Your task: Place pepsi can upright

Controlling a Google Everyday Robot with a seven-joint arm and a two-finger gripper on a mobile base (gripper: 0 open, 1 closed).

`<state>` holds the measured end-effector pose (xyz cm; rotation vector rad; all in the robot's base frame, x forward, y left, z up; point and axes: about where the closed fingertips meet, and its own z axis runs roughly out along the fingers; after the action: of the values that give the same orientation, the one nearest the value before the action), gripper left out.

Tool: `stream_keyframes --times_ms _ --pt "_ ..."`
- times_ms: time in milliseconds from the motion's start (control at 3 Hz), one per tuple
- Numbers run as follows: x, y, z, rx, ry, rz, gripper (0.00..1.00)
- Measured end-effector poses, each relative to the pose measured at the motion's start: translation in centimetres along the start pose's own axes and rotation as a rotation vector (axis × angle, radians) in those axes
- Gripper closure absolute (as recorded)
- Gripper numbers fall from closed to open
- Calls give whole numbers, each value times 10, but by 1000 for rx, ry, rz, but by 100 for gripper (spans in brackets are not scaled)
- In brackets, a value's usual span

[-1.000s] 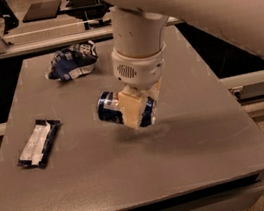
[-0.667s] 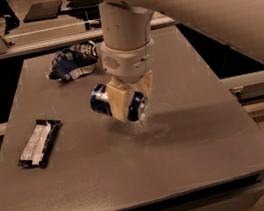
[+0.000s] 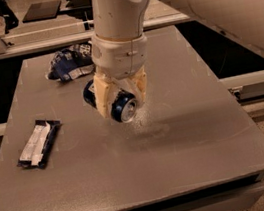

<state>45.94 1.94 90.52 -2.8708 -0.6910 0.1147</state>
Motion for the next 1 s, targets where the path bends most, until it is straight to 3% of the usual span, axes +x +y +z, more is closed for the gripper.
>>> stream_keyframes --times_ms 333,667,1000 --pt "-17 -7 -14 7 62 144 100" --pt "-6 -3 -13 34 79 135 100" --pt "0 1 -17 130 65 148 100"
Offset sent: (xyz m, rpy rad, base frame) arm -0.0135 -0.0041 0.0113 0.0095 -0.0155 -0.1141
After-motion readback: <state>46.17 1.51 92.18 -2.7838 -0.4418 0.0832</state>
